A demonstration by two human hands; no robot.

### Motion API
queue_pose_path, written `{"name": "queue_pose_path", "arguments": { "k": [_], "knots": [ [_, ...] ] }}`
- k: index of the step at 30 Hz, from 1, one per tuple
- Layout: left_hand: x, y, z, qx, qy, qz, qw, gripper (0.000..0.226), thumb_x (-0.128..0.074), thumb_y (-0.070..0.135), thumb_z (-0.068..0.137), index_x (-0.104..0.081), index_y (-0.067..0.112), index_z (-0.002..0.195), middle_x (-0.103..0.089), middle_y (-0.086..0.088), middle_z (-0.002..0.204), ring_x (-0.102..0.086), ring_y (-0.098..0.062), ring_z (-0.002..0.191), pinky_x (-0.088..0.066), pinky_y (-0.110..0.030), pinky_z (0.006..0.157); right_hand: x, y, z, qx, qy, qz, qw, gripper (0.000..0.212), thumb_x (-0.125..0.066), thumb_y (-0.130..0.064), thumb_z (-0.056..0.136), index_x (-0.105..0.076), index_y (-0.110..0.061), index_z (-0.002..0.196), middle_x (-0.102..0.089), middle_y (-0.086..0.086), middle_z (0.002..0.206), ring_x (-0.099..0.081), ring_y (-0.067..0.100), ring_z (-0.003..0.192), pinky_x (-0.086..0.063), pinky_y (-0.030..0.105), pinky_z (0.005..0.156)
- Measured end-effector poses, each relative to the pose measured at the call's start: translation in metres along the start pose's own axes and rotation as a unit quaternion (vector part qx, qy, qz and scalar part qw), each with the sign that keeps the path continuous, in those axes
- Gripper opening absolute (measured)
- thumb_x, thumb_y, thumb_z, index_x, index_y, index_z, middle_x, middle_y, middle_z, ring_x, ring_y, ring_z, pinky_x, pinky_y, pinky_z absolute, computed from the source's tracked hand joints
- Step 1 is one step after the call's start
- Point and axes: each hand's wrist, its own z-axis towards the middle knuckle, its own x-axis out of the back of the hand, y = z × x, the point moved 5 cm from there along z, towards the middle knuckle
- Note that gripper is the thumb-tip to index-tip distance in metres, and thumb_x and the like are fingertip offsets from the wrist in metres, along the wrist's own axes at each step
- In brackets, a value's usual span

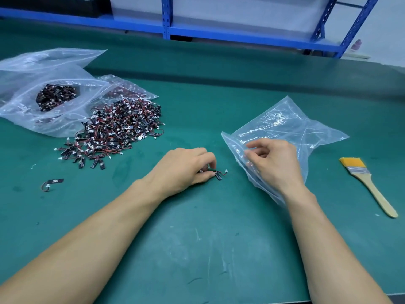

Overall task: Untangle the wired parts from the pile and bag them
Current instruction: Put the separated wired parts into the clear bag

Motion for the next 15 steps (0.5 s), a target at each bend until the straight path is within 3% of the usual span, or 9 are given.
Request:
{"name": "queue_pose_path", "arguments": {
  "k": [4,8,11,15],
  "knots": [
    [0.009,-0.005,-0.006,0.034,0.040,-0.075,0.996,0.042,-0.048,0.065,0.090,-0.065,0.031,0.109,-0.059,0.019,0.097,-0.050,0.001,0.081,-0.048,-0.030,0.070,-0.001,-0.001,0.000,-0.004,0.003,0.009,1.000,0.010,-0.072,-0.015,0.086,-0.076,-0.024,0.086,-0.070,-0.016,0.065,-0.070,0.005,0.060,-0.057,0.023,0.070],
    [0.023,-0.022,-0.020,0.058,0.105,-0.211,0.970,0.021,-0.069,0.042,0.090,-0.069,0.031,0.107,-0.059,0.013,0.107,-0.056,-0.011,0.081,-0.040,-0.015,0.071,-0.001,-0.002,0.001,0.009,0.008,0.002,1.000,0.011,-0.073,-0.018,0.084,-0.075,-0.028,0.081,-0.070,-0.012,0.065,-0.070,0.008,0.062,-0.059,0.029,0.073],
    [0.022,-0.043,-0.031,0.103,0.026,-0.221,0.969,0.055,-0.078,0.059,0.065,-0.061,0.046,0.116,-0.053,0.020,0.111,-0.049,-0.007,0.084,-0.037,-0.013,0.077,0.000,-0.002,0.001,0.020,0.012,-0.010,1.000,0.010,-0.073,-0.018,0.084,-0.075,-0.028,0.083,-0.070,-0.013,0.066,-0.069,0.007,0.062,-0.059,0.030,0.073],
    [0.010,-0.041,-0.031,0.107,-0.068,-0.183,0.975,0.092,-0.073,0.074,0.053,-0.051,0.043,0.138,-0.044,0.023,0.117,-0.046,0.011,0.098,-0.033,-0.006,0.086,-0.001,-0.002,0.001,0.025,0.012,-0.031,0.999,0.008,-0.072,-0.020,0.084,-0.076,-0.027,0.082,-0.069,-0.016,0.067,-0.066,0.005,0.062,-0.058,0.029,0.072]
  ]
}}
